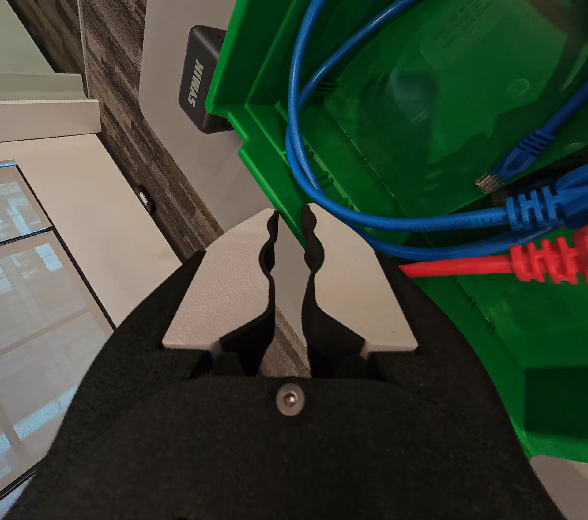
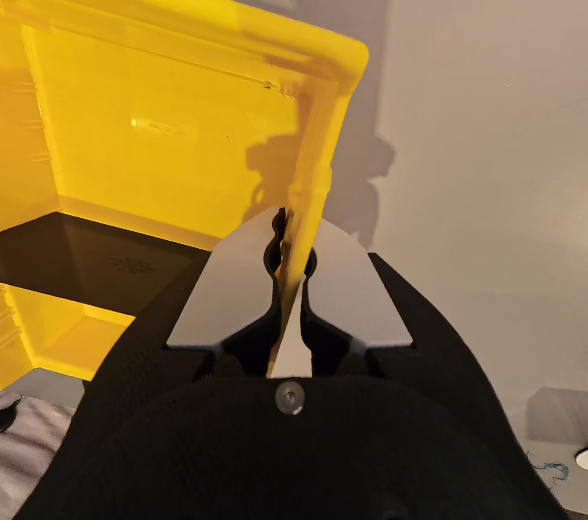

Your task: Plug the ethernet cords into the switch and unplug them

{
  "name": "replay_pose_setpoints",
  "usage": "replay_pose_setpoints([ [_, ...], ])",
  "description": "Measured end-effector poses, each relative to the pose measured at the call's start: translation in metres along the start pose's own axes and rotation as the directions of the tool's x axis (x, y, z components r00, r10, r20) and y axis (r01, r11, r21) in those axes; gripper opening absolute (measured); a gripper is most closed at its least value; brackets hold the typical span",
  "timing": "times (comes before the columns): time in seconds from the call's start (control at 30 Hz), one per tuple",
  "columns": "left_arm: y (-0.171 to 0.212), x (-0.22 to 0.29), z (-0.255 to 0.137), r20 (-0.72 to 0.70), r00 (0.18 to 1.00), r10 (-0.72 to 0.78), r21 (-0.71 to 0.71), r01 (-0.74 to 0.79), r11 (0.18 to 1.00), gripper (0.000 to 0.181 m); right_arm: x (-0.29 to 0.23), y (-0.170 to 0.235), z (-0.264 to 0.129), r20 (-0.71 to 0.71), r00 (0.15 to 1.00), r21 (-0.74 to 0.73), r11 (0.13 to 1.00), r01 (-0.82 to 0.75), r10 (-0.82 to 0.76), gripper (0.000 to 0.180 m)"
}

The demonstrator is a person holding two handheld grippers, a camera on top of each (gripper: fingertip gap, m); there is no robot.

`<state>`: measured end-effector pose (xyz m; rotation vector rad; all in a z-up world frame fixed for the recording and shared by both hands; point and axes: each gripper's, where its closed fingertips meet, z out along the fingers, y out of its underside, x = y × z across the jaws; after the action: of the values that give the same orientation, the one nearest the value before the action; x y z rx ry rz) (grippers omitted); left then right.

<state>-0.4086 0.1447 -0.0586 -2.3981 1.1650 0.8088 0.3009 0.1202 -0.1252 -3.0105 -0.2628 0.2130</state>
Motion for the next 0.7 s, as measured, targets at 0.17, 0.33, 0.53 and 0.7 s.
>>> replay_pose_setpoints([
  [0.17, 0.001, 0.0, 0.0, 0.003, 1.0, 0.0, -0.002, 0.0, 1.0, 0.013, 0.019, 0.006, -0.003, -0.038, 0.999, -0.004, 1.0, -0.025, 0.025, 0.008],
  [0.33, 0.001, 0.0, 0.0, 0.008, 1.0, 0.0, -0.017, 0.0, 1.0, 0.014, 0.019, 0.005, -0.002, -0.043, 0.999, 0.003, 1.0, 0.006, -0.006, 0.008],
  [0.53, -0.01, -0.027, -0.018, 0.14, 0.985, -0.104, 0.129, 0.087, 0.988, 0.014, 0.018, 0.004, -0.003, -0.025, 0.998, 0.054, 0.997, 0.053, -0.052, 0.014],
  [0.7, -0.031, -0.043, -0.086, 0.043, 0.97, -0.237, 0.441, 0.195, 0.876, 0.032, 0.014, -0.009, -0.033, -0.087, 0.986, 0.201, 0.967, 0.154, -0.139, 0.033],
])
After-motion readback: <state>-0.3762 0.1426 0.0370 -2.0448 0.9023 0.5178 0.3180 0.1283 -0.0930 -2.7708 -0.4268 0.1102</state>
